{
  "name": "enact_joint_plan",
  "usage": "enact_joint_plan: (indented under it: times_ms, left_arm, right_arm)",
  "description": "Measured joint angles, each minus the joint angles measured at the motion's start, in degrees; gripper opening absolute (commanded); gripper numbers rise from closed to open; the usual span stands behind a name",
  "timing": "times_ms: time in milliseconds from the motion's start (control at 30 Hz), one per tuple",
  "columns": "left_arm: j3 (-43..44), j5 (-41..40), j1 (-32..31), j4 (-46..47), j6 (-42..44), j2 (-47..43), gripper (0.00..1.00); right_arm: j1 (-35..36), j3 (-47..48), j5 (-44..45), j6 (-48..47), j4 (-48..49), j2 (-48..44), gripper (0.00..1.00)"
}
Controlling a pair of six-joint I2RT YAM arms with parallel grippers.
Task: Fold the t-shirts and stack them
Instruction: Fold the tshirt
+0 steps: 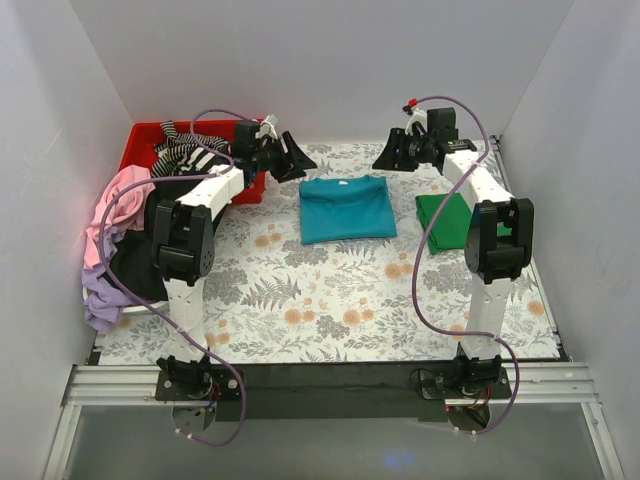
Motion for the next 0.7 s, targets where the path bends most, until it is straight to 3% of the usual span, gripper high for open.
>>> enact_joint_plan:
  times_ms: [400,700]
  left_arm:
    - [-4.3,8.4,-1.8,4.4,-4.4,3.7,0.56]
    - [5.2,8.6,-2.0,4.9,-5.5,15.1,0.56]
  right_arm:
    - [3.2,-5.8,-2.2,-0.9,-4.1,0.1,0.58]
    - [3.1,7.2,-0.5,-0.9,-5.7,12.9,0.59]
